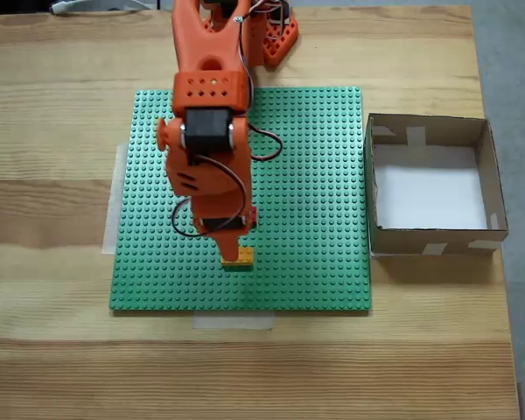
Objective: Pick the yellow lego block and put it in the box.
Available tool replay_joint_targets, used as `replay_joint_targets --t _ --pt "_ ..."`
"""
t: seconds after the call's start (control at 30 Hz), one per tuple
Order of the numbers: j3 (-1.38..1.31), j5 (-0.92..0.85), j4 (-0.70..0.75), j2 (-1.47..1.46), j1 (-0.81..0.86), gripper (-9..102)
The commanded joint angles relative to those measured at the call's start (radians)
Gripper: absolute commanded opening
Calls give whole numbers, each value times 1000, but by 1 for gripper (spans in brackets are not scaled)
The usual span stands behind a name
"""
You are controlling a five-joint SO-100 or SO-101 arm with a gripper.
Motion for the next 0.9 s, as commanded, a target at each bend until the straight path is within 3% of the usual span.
replay_joint_targets --t 0.0,0.87 --pt "-41 9 -28 -12 0 22" --pt "-2 12 -69 -52 -21 22"
